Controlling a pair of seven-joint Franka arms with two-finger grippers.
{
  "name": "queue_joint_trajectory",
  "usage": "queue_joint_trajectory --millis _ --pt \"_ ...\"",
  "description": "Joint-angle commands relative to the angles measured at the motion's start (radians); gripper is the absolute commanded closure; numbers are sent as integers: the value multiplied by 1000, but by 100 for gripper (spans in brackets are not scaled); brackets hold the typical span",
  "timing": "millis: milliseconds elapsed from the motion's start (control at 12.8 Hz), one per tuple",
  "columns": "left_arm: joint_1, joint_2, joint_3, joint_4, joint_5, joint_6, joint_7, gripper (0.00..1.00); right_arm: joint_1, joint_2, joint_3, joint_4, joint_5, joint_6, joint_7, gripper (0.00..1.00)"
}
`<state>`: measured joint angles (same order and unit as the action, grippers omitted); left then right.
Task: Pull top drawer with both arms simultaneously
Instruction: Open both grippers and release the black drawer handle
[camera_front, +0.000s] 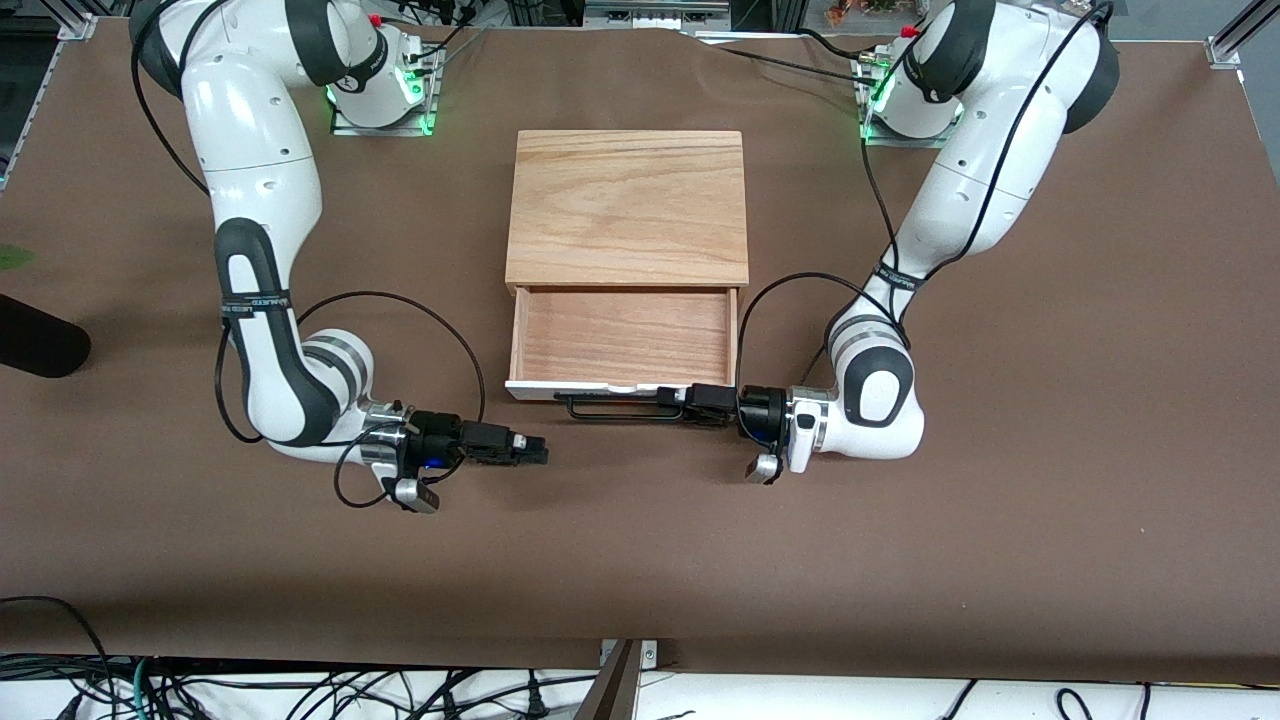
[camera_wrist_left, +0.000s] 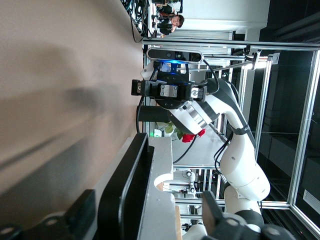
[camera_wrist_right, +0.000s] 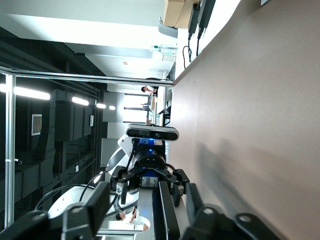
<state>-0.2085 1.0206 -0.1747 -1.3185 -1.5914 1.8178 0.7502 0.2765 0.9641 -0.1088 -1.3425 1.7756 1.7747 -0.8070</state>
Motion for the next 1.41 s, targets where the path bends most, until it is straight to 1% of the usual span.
queue_joint_trajectory --millis 0,156,313,469,704,860,939,1017,1095,1173,1251,1330 --pt "-3 -17 3 -15 62 -18 -14 0 7 2 -20 28 -5 9 23 0" --pt "4 -40 3 -13 148 -18 -29 0 19 -25 -84 28 -85 11 31 0" --pt "8 -66 6 -5 256 -18 -35 0 20 -59 -135 40 -197 9 125 0" --pt "18 -86 24 16 352 -18 -61 0 18 -77 -169 112 -333 3 259 0" --pt "40 -94 24 76 473 -22 -149 0 18 -84 -195 216 -522 -1 481 0" --pt "44 -108 26 96 482 -26 -201 0 21 -96 -196 246 -609 5 601 0" --pt "58 -123 27 97 484 -41 -236 0 20 -108 -196 247 -664 5 629 0" --pt "66 -146 27 97 507 -61 -261 0 20 -131 -195 246 -741 2 644 0" --pt "78 -170 27 97 572 -67 -265 0 18 -157 -198 246 -830 0 660 0" --pt "81 -190 24 99 618 -68 -269 0 20 -175 -215 246 -928 0 666 0" --pt "87 -206 27 99 642 -68 -276 0 21 -206 -216 246 -1021 0 666 0" --pt "89 -230 29 99 687 -68 -282 0 21 -238 -213 244 -1148 0 663 0"
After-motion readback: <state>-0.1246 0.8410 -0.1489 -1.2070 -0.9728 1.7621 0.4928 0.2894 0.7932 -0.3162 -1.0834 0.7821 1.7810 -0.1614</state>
